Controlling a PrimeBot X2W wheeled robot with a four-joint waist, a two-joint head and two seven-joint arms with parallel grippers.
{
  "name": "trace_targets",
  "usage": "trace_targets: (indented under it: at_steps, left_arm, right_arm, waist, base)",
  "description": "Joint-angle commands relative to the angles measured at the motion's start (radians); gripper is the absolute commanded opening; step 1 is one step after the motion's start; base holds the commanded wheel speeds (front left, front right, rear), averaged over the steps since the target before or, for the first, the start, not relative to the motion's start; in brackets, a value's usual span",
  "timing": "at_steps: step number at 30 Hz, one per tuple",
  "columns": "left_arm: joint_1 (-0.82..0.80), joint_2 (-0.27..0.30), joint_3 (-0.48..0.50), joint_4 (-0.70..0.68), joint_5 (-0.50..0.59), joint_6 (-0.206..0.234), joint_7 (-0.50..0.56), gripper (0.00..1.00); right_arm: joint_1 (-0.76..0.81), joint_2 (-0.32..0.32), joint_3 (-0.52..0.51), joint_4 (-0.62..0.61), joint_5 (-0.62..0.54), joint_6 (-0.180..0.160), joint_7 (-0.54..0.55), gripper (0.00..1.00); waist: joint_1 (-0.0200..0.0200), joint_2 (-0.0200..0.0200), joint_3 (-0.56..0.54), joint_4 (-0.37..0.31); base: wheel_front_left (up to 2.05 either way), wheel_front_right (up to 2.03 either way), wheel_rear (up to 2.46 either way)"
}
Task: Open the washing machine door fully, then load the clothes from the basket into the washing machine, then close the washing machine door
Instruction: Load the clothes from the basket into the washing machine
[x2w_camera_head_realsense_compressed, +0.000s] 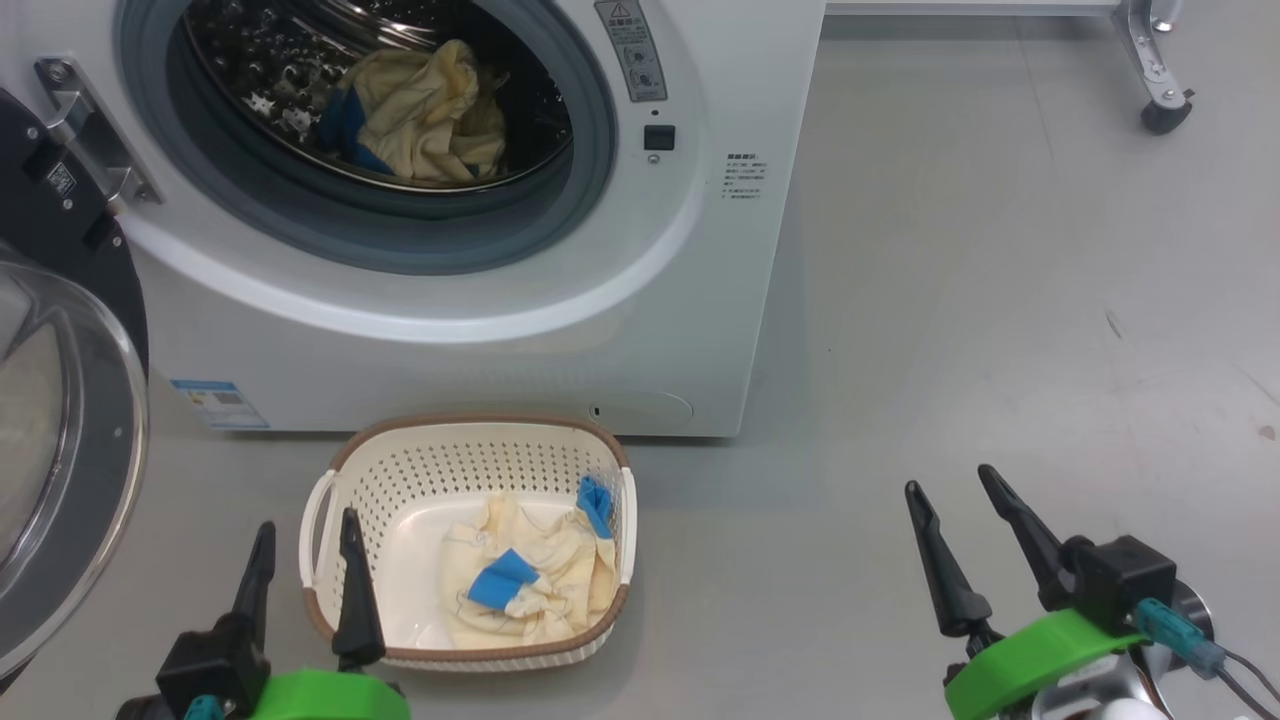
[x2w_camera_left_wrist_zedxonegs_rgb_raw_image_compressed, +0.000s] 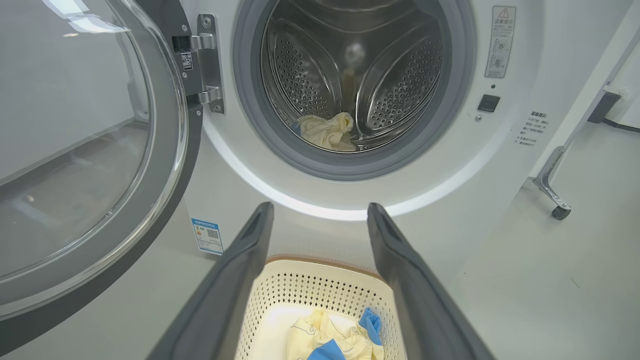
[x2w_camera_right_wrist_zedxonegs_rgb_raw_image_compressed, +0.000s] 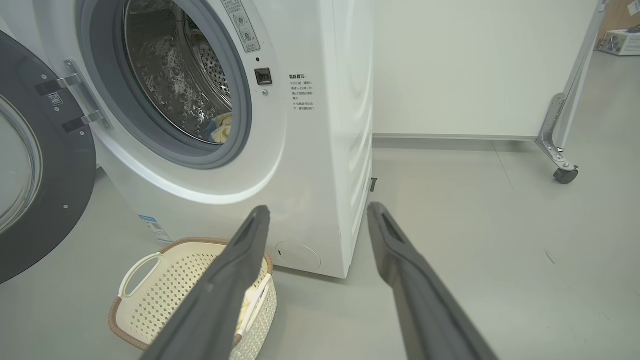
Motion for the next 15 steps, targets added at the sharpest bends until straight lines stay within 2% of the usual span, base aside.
trace_targets:
  at_steps: [1, 15]
  left_arm:
    - [-0.037, 0.003, 0.041, -0.025, 0.015, -0.004, -0.007, 1.0]
    - [-0.044, -0.012, 0.048, -0.015, 0.029, -0.022, -0.007, 1.0]
  right_arm:
    - [-0.025, -0.008, 0.021, -0.032, 0.004, 0.0, -0.002, 1.0]
    - [-0.025, -0.008, 0.02, -0.025, 0.009, 0.0, -0.007, 1.0]
  waist:
    - [0.0, 0.0, -0.001, 0.0]
    - [0.0, 0.0, -0.004, -0.005]
  base:
    - [0.0, 0.0, 0.0]
    - [0.0, 0.0, 0.0]
